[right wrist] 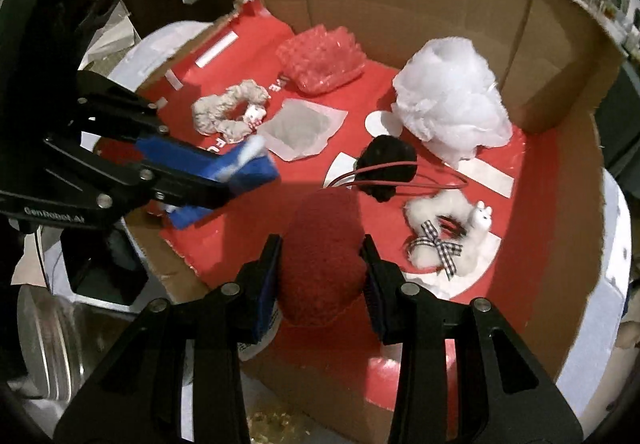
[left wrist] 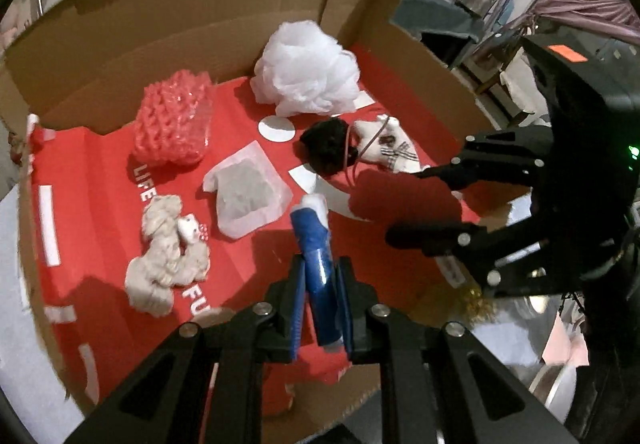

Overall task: Organize soft objects
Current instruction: 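Open both tools to drop the blue tube and red plush into the box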

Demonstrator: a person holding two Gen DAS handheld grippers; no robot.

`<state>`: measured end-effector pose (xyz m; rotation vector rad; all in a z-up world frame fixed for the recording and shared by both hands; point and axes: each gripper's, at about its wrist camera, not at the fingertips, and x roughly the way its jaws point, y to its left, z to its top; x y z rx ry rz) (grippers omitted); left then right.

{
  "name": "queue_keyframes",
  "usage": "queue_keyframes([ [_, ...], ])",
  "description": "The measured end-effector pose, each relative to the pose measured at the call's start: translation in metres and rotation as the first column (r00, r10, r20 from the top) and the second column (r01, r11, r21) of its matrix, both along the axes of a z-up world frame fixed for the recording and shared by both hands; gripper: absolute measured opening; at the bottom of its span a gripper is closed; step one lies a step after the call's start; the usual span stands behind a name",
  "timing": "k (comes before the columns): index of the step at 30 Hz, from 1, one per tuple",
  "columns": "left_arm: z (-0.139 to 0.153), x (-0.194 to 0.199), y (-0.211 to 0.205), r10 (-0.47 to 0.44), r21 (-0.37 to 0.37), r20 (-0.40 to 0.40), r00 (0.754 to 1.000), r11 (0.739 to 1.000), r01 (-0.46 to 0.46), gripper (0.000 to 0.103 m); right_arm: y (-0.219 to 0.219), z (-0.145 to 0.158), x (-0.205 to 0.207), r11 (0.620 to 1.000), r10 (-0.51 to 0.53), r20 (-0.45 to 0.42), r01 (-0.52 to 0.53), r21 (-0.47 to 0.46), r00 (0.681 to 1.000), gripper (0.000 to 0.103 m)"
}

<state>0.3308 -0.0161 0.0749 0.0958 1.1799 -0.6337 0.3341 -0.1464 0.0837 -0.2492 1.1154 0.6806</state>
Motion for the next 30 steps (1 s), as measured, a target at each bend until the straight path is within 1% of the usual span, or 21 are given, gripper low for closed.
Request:
queue_keyframes([
  [5,-0.012,0.009,-0.006,0.005,0.029,-0.020,1.000,1.000,-0.004,0.017,0.004,-0.013,0.009,0.999,-0.011,-0.042,0.010,-0.034,0.999,0.038],
  [10,-0.017,0.011,-0.008,0.015,0.043,-0.030,0.999,0.999,-0.014,0.018,0.004,-0.019,0.011,0.999,-0.017,-0.067,0.015,-0.040,0.998,0.038],
  [15,-0.018,0.009,-0.011,0.015,0.052,-0.027,1.000,0.999,-0.013,0.018,0.002,-0.019,0.010,0.998,-0.030,-0.065,0.027,-0.053,0.997,0.039],
  [19,-0.019,0.011,-0.014,0.014,0.052,-0.026,1.000,0.999,-0.013,0.019,0.002,-0.018,0.009,0.997,-0.042,-0.053,0.038,-0.067,0.998,0.042],
  [21,-0.019,0.010,-0.014,0.014,0.057,-0.022,1.000,0.998,-0.013,0.019,0.001,-0.017,0.007,0.997,-0.039,-0.045,0.036,-0.071,0.998,0.043],
  [23,-0.018,0.009,-0.016,0.016,0.062,-0.017,1.000,0.998,-0.015,0.026,0.001,-0.015,0.004,0.996,-0.036,-0.030,0.034,-0.084,0.999,0.044],
  [24,-0.018,0.007,-0.015,0.020,0.066,-0.012,1.000,0.998,-0.019,0.028,0.001,-0.015,0.004,0.995,-0.036,-0.023,0.033,-0.090,0.999,0.047],
  [25,-0.018,0.006,-0.016,0.023,0.066,-0.007,1.000,0.998,-0.023,0.032,0.001,-0.013,0.002,0.995,-0.036,-0.017,0.034,-0.091,0.999,0.050],
  [27,-0.014,0.002,-0.014,0.030,0.052,0.011,1.000,0.998,-0.030,0.041,-0.002,-0.008,0.000,0.995,-0.051,0.000,0.051,-0.088,0.999,0.052],
  [29,-0.009,-0.003,-0.010,0.043,0.046,0.033,0.999,0.998,-0.044,0.059,-0.004,-0.001,-0.003,0.993,-0.080,0.022,0.081,-0.085,0.997,0.057],
  [30,-0.006,-0.006,-0.008,0.054,0.042,0.051,0.997,0.998,-0.056,0.062,-0.005,0.003,-0.004,0.992,-0.092,0.032,0.094,-0.081,0.995,0.064],
])
